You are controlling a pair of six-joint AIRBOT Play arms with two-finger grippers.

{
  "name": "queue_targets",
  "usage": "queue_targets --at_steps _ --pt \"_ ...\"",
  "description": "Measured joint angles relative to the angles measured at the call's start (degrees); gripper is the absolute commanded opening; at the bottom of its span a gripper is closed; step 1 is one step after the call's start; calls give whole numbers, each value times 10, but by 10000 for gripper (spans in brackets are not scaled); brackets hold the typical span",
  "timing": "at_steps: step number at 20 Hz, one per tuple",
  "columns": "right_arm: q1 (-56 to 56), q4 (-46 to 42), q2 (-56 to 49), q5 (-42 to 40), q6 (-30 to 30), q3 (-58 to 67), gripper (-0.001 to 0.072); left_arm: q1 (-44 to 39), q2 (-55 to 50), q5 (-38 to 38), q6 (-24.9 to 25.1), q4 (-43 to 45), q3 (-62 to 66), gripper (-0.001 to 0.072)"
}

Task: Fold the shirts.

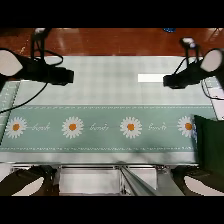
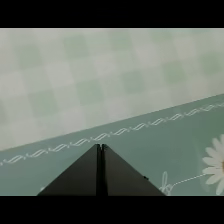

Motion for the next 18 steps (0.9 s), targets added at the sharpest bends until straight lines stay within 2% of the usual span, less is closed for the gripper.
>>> queue_targets --at_steps 6,18 --pt "27 -54 -23 9 42 -26 23 0 -24 -23 -43 46 -41 22" --pt "32 -66 -27 17 50 -30 23 0 -29 -24 -54 56 -48 22"
